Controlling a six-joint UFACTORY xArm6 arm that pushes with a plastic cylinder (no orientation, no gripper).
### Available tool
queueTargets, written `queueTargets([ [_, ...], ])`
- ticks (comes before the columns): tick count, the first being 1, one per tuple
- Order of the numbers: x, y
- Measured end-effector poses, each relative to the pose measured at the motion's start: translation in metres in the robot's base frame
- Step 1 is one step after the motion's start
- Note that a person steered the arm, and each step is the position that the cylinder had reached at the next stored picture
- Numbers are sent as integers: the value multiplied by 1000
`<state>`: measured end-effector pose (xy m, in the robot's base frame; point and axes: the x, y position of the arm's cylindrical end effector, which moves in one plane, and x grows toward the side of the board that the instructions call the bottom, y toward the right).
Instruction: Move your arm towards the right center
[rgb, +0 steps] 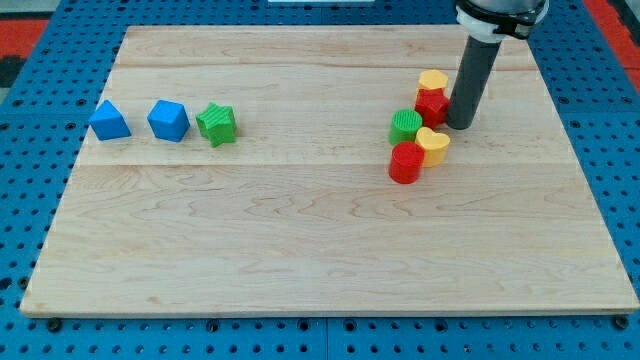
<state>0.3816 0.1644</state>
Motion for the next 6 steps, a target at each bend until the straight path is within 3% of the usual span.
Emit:
queueTargets([
  [6,-1,6],
])
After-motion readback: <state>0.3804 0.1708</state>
